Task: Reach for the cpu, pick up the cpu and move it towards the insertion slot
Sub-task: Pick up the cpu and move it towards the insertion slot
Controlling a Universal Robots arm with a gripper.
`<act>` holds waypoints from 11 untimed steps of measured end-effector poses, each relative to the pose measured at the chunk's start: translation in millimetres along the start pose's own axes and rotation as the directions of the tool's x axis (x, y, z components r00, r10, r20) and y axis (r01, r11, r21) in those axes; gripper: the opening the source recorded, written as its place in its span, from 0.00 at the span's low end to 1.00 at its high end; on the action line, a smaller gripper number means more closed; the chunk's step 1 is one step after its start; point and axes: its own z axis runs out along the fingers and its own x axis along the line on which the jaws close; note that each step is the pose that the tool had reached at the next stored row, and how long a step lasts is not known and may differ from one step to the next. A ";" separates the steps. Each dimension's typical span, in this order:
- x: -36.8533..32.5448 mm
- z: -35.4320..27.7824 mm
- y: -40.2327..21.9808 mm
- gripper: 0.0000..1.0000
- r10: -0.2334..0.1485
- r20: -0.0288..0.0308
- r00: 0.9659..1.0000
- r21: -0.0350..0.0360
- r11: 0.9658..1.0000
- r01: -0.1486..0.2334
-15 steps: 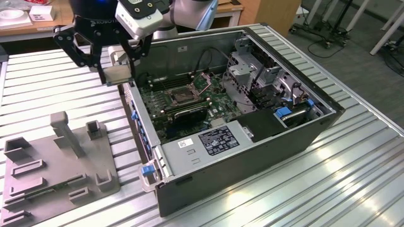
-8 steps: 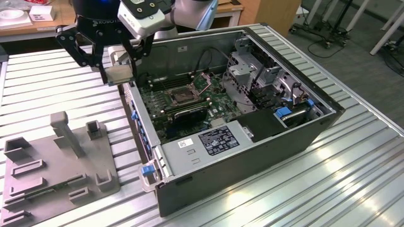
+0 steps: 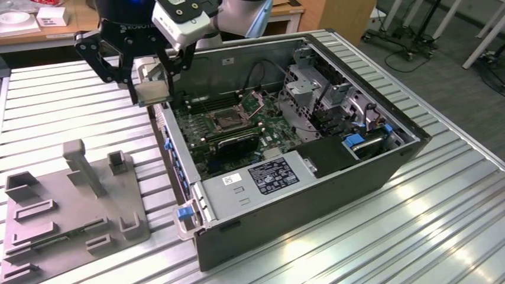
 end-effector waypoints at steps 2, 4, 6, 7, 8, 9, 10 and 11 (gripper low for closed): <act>-2.8 0.1 0.1 0.55 0.000 0.000 1.000 0.000 1.000 0.000; -5.0 0.1 0.1 0.55 0.000 0.000 1.000 0.000 1.000 0.000; -6.1 0.2 0.1 0.55 0.000 0.000 1.000 0.000 1.000 0.000; -6.3 0.2 0.1 0.55 0.000 0.000 1.000 0.000 1.000 0.000; -6.4 0.2 0.1 0.55 0.000 0.000 1.000 0.000 1.000 0.000; -6.8 0.2 0.2 0.55 0.000 0.000 1.000 0.000 1.000 0.000; -6.9 0.2 0.2 0.55 0.000 0.000 1.000 0.000 1.000 0.000; -6.9 0.3 0.2 0.55 0.000 0.000 1.000 0.000 1.000 0.000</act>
